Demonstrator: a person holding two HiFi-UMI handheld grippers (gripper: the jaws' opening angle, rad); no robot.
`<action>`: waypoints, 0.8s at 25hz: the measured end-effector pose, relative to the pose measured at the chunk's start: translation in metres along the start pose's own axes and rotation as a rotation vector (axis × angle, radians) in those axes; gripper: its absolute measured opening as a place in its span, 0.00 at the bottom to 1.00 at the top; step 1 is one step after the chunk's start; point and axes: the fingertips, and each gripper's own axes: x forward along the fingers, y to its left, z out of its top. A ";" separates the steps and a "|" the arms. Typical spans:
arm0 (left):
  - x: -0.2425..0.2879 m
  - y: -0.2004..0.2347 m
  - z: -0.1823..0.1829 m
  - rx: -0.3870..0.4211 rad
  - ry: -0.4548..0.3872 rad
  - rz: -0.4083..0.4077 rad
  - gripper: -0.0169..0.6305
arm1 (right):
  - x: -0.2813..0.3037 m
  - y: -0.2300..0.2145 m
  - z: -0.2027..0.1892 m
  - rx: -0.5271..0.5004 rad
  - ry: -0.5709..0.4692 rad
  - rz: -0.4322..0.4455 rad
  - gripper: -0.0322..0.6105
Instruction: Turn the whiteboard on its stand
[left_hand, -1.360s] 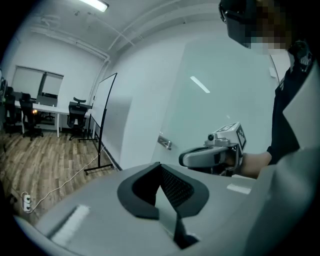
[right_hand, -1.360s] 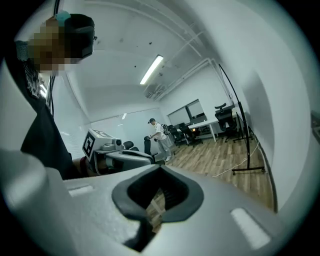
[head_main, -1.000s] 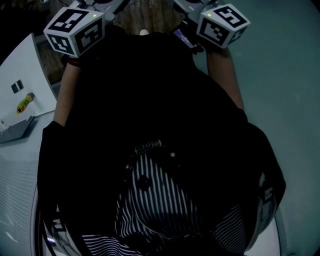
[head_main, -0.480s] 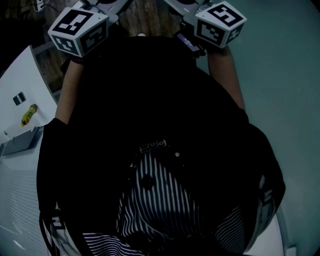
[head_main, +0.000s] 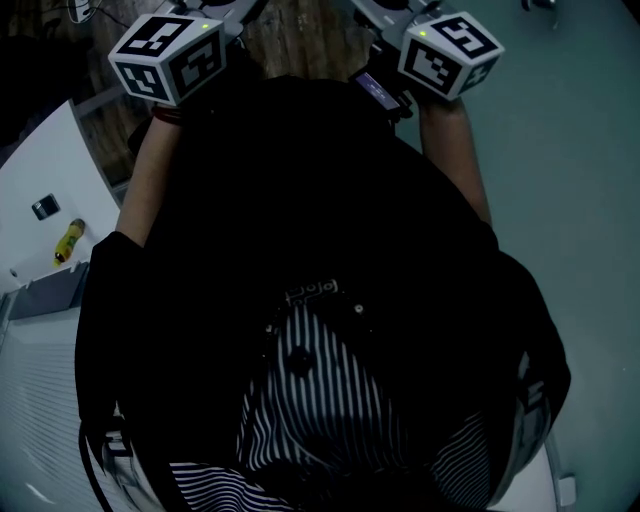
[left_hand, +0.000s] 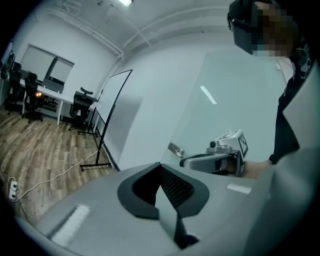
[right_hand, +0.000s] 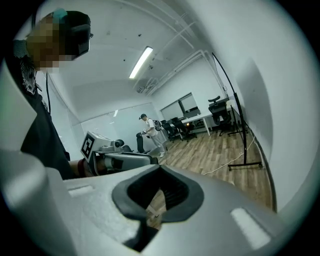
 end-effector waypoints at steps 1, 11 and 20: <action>-0.002 0.008 0.007 -0.009 -0.008 0.000 0.03 | 0.008 -0.001 0.010 -0.005 0.008 -0.004 0.05; 0.000 0.082 0.011 -0.018 0.015 -0.010 0.03 | 0.076 -0.022 0.014 0.002 0.032 -0.038 0.05; 0.005 0.150 0.013 -0.015 0.040 -0.063 0.03 | 0.146 -0.041 0.016 0.020 0.051 -0.061 0.05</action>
